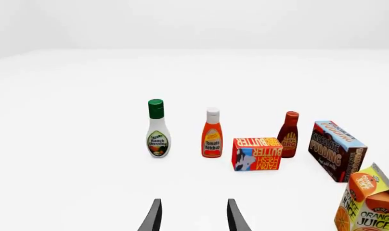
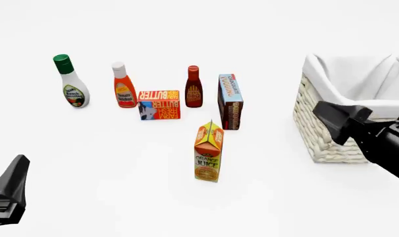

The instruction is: Pick the orange juice and place it in the basket.

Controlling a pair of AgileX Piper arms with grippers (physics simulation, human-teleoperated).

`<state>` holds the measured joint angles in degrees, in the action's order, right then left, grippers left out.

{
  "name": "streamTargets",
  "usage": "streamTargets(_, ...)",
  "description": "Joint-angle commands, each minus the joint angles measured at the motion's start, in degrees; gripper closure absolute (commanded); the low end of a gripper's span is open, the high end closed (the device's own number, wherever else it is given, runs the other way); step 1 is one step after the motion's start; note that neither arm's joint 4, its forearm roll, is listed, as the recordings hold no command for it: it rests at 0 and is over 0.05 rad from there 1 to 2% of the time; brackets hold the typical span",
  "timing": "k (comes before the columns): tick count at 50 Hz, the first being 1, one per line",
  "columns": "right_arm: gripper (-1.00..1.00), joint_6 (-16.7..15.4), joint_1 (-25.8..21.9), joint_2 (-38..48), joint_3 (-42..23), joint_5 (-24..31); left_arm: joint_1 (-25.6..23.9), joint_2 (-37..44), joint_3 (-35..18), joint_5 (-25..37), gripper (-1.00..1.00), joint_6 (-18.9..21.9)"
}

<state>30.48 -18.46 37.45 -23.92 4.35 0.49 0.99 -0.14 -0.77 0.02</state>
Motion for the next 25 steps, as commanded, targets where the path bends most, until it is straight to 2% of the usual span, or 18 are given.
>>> streamTargets(1, -1.0, 5.05, -3.78, 7.39, -6.29, 2.85, 0.0, 0.02, 0.0, -0.02, -1.0, 0.0)
streamTargets(17, -1.0, 10.34, -8.13, 17.41, -14.83, 9.12, -0.01, 0.02, 0.0, -0.03, -1.0, 0.0)
streamTargets(25, -1.0, 10.72, -9.64, 20.41, -20.52, 14.33, 0.0, 0.02, 0.0, -0.02, -1.0, 0.0)
